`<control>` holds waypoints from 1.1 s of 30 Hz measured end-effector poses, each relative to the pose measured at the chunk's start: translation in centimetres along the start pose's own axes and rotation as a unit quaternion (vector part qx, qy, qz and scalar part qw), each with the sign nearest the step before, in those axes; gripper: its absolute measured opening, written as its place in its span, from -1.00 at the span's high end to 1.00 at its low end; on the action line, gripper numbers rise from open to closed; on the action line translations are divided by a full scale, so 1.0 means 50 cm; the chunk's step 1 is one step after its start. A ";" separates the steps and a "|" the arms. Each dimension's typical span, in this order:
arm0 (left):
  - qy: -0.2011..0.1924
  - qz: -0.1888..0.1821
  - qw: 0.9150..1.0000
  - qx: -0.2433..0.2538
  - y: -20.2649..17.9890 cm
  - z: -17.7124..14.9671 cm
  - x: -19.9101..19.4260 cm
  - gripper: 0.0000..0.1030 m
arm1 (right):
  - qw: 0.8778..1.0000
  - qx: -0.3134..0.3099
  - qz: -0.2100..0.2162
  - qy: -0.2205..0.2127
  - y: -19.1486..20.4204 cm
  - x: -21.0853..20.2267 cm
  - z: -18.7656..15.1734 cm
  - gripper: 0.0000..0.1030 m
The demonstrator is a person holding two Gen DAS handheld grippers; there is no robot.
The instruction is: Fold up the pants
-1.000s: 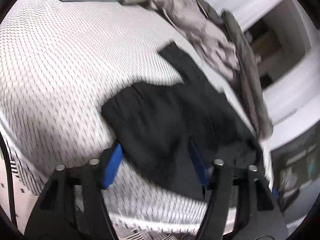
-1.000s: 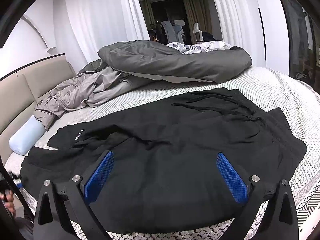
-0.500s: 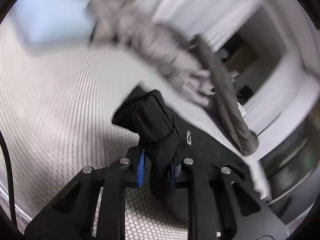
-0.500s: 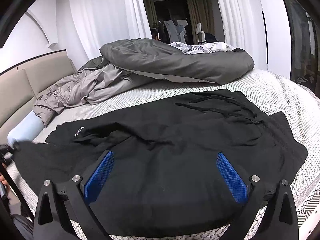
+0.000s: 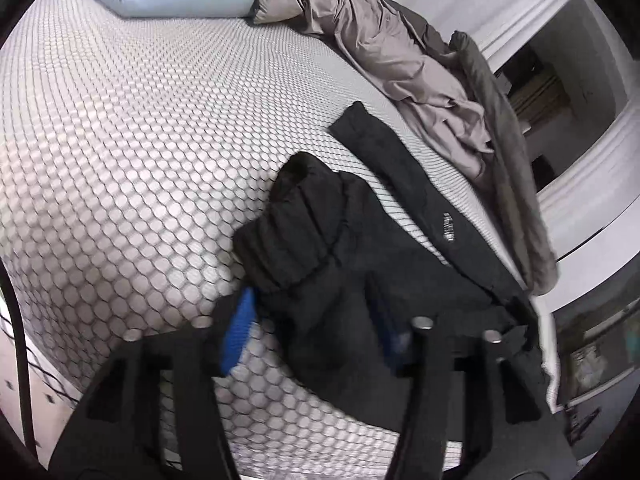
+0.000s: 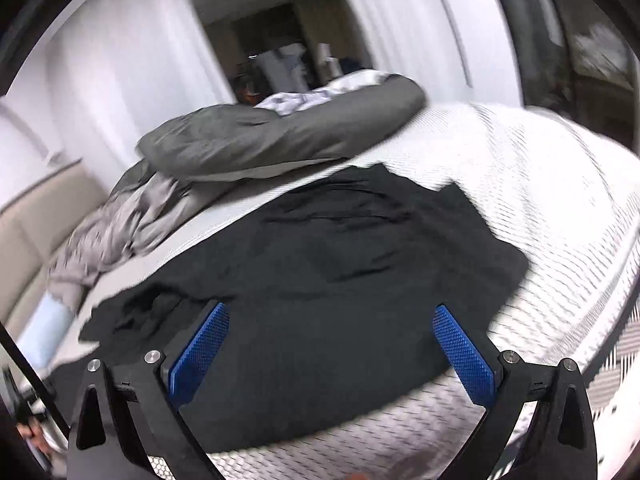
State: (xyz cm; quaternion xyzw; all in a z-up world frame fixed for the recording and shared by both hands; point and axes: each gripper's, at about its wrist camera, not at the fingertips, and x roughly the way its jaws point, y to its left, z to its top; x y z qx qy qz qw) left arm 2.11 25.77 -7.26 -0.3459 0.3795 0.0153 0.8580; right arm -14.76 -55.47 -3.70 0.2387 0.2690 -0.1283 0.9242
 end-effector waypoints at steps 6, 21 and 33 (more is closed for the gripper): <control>-0.007 -0.020 0.999 -0.030 0.014 -0.017 -0.022 -0.08 | 0.981 0.152 0.078 0.089 -0.131 0.055 -0.001 -1.00; 0.003 -0.023 0.999 -0.043 0.060 -0.046 -0.044 -0.14 | 0.983 0.174 0.037 0.048 -0.192 0.076 0.045 0.85; 0.030 -0.027 0.999 -0.029 0.071 -0.057 -0.047 -0.15 | 0.983 0.177 -0.022 0.037 -0.238 0.013 0.039 0.83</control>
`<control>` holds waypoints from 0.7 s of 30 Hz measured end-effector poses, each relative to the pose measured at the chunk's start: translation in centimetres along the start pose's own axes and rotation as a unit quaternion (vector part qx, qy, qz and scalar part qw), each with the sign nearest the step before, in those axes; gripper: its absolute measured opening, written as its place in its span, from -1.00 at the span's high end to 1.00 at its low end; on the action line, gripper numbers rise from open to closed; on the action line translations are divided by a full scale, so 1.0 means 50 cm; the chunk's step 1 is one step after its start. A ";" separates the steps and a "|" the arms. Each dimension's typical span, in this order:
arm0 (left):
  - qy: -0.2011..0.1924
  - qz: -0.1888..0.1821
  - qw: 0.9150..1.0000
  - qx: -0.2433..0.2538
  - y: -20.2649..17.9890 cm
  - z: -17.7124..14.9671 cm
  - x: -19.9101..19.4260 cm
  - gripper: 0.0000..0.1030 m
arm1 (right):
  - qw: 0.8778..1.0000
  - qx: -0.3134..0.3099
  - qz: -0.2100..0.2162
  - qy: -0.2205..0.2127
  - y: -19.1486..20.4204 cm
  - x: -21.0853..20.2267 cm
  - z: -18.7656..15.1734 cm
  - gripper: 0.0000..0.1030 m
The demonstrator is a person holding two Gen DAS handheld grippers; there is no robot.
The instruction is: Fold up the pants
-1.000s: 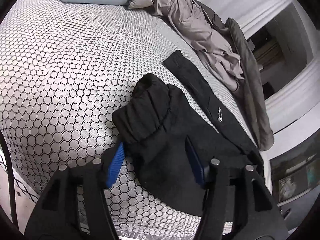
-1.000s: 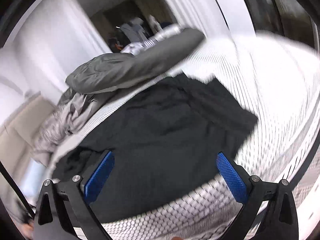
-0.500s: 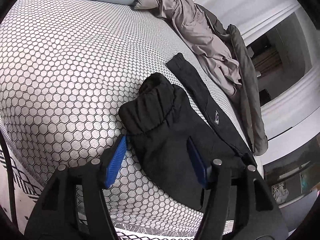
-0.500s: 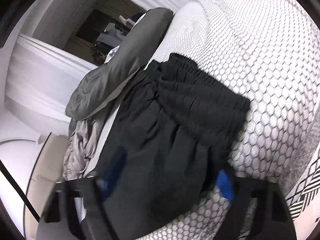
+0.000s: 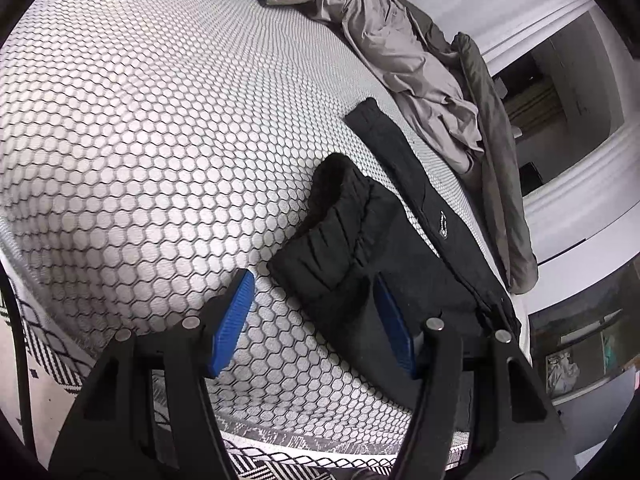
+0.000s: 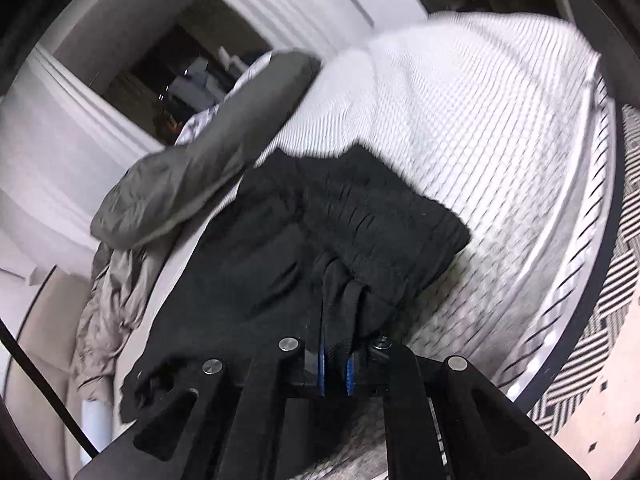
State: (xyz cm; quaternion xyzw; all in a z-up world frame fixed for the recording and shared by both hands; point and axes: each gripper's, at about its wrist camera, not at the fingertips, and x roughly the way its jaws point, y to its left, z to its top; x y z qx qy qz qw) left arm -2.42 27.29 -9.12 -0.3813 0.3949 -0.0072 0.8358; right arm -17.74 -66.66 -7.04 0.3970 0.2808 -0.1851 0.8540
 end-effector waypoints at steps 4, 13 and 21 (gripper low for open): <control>0.006 -0.010 1.000 -0.010 -0.011 0.005 0.031 -0.18 | 1.000 0.007 0.007 0.002 -0.012 0.004 -0.001 0.69; -0.057 0.004 0.998 -0.004 -0.003 0.064 -0.027 0.68 | 0.998 0.011 0.032 0.049 -0.006 0.029 -0.048 0.56; -0.010 0.015 0.999 -0.039 0.006 0.056 0.016 0.08 | 0.997 0.016 0.048 0.058 -0.017 0.021 -0.073 0.39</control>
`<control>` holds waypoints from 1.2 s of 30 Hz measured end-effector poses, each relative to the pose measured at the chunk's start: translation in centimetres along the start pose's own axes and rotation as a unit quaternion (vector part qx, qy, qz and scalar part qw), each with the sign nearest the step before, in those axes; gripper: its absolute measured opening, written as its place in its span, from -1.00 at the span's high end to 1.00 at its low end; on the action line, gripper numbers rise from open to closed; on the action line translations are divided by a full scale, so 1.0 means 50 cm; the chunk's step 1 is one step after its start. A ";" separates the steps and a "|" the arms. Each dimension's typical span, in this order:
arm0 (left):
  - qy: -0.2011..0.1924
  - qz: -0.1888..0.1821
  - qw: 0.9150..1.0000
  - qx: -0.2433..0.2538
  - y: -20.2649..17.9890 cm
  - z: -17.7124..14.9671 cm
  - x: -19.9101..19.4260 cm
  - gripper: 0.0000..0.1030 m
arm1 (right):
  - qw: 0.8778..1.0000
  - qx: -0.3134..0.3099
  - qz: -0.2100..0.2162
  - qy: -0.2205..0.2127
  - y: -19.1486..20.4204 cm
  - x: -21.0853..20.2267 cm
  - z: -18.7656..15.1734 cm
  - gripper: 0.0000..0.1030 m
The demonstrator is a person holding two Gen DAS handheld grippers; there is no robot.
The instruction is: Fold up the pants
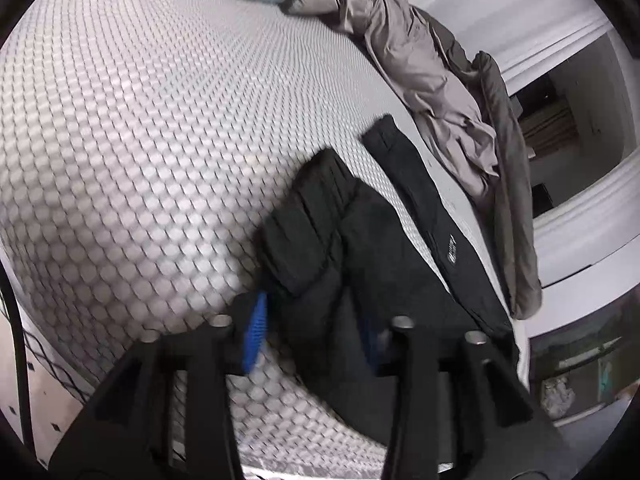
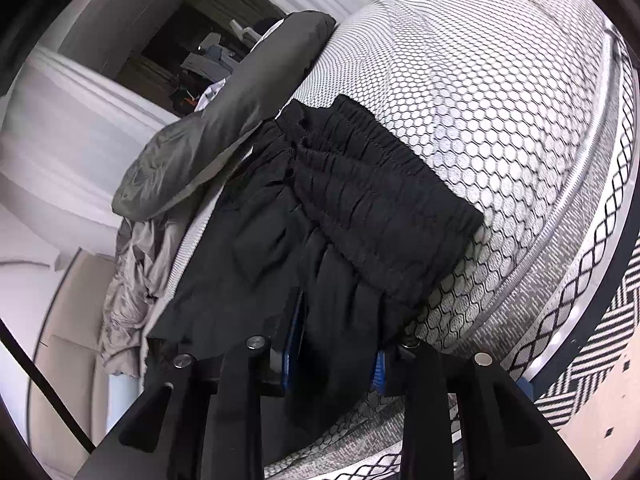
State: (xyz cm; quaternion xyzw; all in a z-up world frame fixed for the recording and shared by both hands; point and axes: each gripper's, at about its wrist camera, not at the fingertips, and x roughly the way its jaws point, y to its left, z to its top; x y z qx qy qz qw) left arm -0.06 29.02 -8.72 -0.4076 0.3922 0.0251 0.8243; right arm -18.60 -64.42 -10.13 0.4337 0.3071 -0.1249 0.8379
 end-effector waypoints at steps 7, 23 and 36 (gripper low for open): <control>0.015 0.010 0.999 0.033 -0.034 -0.017 0.029 -0.19 | 0.999 -0.038 -0.034 0.002 0.033 0.009 -0.015 0.38; -0.013 0.005 0.999 0.042 -0.022 -0.005 -0.044 0.94 | 0.999 -0.049 0.012 0.010 0.026 -0.056 -0.054 0.90; -0.032 -0.026 0.995 0.088 -0.269 0.240 0.037 0.93 | 0.995 -0.096 0.020 -0.028 0.271 0.005 0.168 0.90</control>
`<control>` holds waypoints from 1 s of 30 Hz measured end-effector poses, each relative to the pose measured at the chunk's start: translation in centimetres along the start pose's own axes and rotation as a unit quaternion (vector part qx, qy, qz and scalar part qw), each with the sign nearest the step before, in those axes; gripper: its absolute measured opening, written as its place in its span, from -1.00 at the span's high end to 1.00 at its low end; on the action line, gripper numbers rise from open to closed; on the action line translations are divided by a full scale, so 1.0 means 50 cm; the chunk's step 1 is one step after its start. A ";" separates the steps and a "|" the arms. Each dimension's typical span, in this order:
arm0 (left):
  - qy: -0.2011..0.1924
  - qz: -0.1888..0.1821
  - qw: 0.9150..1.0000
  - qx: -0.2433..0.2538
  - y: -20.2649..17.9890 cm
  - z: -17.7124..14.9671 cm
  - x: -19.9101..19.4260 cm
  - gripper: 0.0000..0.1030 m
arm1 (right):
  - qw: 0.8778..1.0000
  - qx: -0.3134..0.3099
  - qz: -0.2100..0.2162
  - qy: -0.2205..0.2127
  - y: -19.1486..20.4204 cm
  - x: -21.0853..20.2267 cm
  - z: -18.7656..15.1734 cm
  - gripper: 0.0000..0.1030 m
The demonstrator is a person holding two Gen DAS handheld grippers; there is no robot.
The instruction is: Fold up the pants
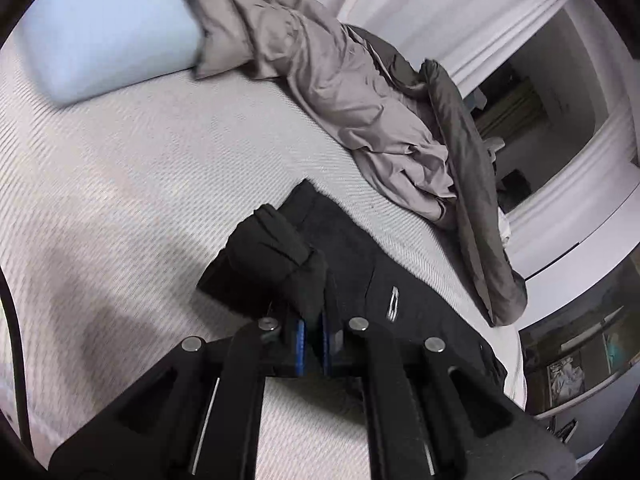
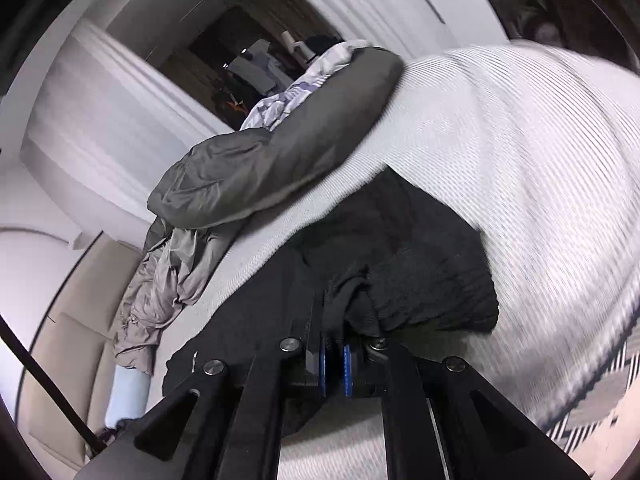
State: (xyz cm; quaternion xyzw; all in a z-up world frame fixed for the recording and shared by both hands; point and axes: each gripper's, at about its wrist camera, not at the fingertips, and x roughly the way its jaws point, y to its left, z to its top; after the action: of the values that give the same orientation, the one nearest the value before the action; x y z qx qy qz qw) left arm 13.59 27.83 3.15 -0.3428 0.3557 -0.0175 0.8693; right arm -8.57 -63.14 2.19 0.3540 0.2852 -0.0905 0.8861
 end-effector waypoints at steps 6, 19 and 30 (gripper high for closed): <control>0.029 0.053 0.998 0.022 -0.113 0.171 0.270 -0.14 | 0.998 -0.025 -0.056 0.015 0.109 0.238 0.201 0.20; 0.064 0.036 0.997 0.024 -0.020 0.083 0.355 -0.49 | 0.984 -0.171 -0.044 -0.008 0.186 0.238 0.095 -0.61; -0.056 0.045 0.982 0.174 -0.145 -0.087 0.113 -0.98 | 0.971 -0.223 0.034 -0.080 0.238 0.048 -0.062 -0.96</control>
State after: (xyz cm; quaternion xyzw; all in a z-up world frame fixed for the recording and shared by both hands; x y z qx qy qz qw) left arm 16.63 18.21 1.89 -0.1701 0.3133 -0.0212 0.9340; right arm -3.65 -52.20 5.86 0.1487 0.2143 -0.0221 0.9651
